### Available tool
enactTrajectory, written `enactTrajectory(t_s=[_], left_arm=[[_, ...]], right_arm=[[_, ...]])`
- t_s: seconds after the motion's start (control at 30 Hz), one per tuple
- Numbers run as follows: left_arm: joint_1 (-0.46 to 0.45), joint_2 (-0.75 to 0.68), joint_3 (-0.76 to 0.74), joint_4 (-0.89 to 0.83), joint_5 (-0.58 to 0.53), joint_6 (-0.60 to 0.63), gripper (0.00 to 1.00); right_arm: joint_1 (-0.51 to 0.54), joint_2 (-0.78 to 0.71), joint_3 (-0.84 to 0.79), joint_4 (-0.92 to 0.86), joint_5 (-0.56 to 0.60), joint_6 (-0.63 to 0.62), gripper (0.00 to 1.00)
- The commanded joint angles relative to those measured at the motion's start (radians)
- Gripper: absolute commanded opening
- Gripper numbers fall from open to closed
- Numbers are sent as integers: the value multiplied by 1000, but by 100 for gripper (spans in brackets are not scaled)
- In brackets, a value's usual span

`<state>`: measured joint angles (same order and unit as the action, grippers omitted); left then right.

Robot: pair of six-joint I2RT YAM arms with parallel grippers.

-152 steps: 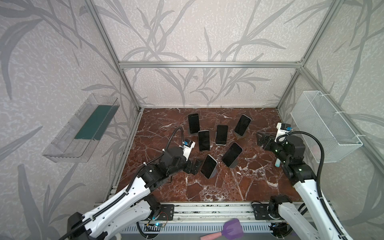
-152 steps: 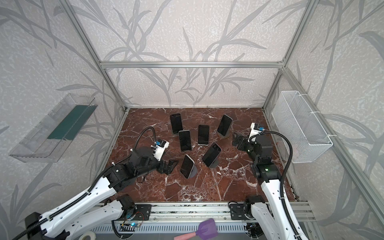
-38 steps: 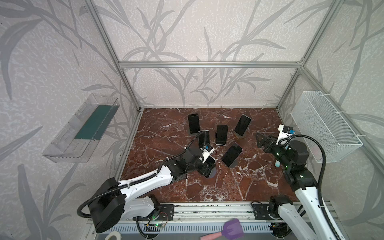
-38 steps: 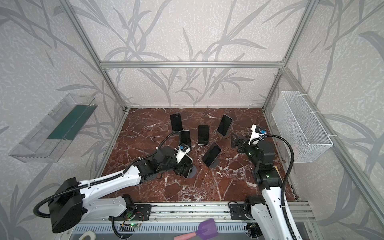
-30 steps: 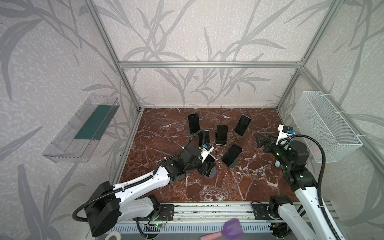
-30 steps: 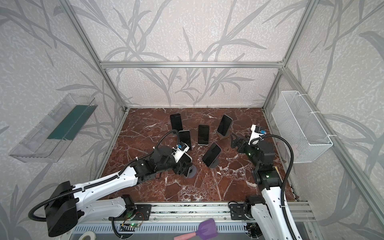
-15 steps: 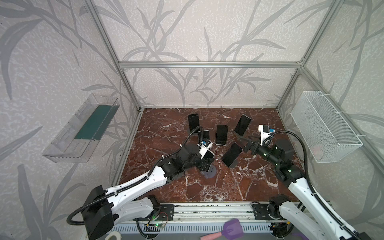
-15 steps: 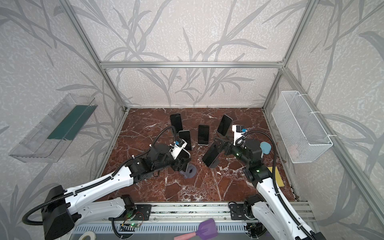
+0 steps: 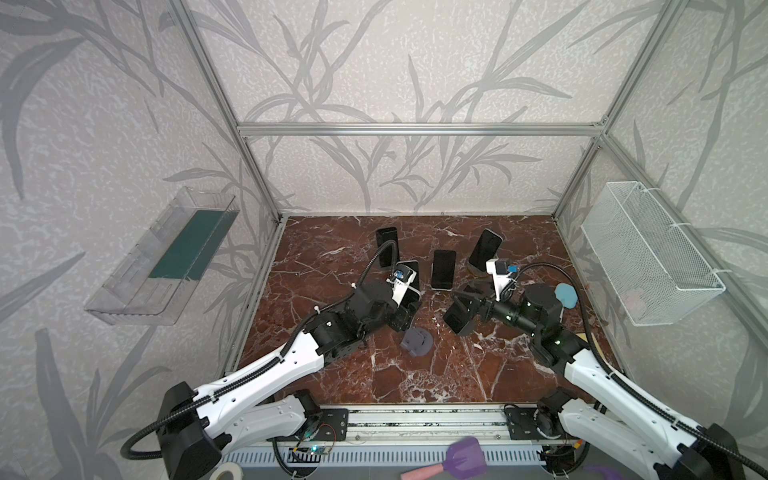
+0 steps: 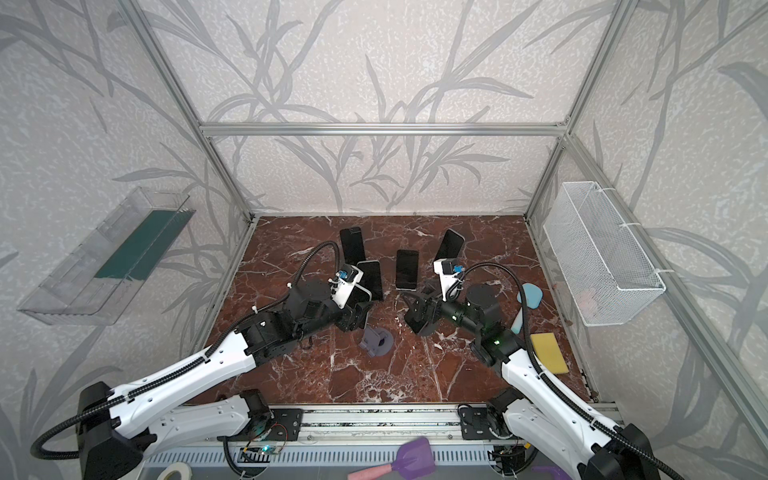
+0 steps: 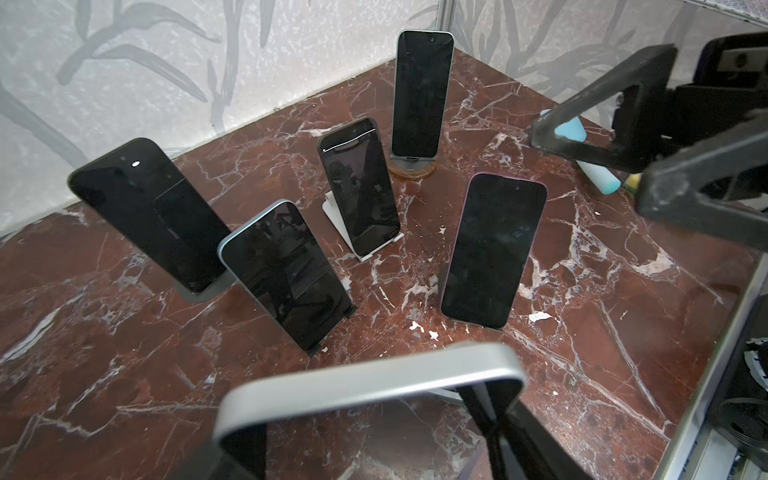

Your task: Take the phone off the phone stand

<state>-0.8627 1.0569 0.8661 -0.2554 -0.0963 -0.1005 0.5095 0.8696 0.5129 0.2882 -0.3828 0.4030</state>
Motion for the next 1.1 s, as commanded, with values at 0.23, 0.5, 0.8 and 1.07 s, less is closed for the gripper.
enactTrajectory(t_s=[0.23, 0.5, 0.8, 1.07], left_arm=[[67, -37, 73, -71, -149, -10, 59], [253, -11, 117, -131, -119, -28, 59], [458, 42, 167, -170, -53, 5, 58], [593, 162, 223, -174, 35, 27, 57]], right_arm=[[102, 11, -49, 137, 104, -88, 93], [129, 41, -78, 201, 141, -89, 93], [134, 42, -77, 193, 156, -93, 93], [178, 93, -92, 266, 131, -80, 93]])
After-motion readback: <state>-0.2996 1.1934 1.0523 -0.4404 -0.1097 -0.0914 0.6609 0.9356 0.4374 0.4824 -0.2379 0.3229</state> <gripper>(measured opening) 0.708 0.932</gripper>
